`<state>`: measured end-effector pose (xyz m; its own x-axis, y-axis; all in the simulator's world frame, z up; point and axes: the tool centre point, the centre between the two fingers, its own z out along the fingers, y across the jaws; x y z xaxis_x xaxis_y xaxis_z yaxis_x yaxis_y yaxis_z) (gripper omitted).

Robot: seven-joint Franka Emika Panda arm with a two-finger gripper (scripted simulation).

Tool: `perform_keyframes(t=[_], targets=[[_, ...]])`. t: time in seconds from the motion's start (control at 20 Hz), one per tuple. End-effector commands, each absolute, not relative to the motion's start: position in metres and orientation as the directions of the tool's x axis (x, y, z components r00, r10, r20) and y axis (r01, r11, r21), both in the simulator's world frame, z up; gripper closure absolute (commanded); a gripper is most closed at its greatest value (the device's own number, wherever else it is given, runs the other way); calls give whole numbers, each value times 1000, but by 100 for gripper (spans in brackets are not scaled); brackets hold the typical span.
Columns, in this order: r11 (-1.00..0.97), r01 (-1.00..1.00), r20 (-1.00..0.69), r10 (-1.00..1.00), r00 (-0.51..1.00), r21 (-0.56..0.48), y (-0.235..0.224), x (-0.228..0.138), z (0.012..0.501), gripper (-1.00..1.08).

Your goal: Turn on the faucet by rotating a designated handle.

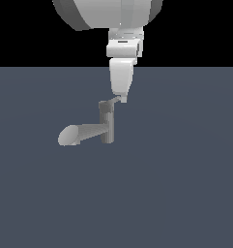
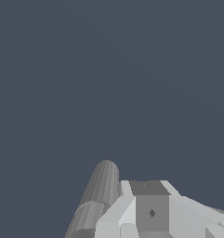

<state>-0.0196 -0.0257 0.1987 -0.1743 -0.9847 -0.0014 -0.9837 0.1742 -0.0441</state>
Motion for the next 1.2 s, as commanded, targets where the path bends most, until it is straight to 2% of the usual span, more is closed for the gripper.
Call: perform_keyframes(t=[0.0,0.25,0.3,0.35,1.05,1.1,1.15], targets=[[160,-987,-1,-987,-160,-13,-9,-36,187,108],[163,-987,0,-987,-163,-2,6,-54,183,108],[163,-987,0,-987,-163,-2,6,-54,183,108],[180,-983,-2,-984,-180,-43,-7,-39,199,108],[163,-987,0,-987,-163,0,80,-50,182,108],[163,-987,0,-987,-163,0,80,-50,182,108],[216,-976,1,-976,-216,-38,45,-37,199,108]])
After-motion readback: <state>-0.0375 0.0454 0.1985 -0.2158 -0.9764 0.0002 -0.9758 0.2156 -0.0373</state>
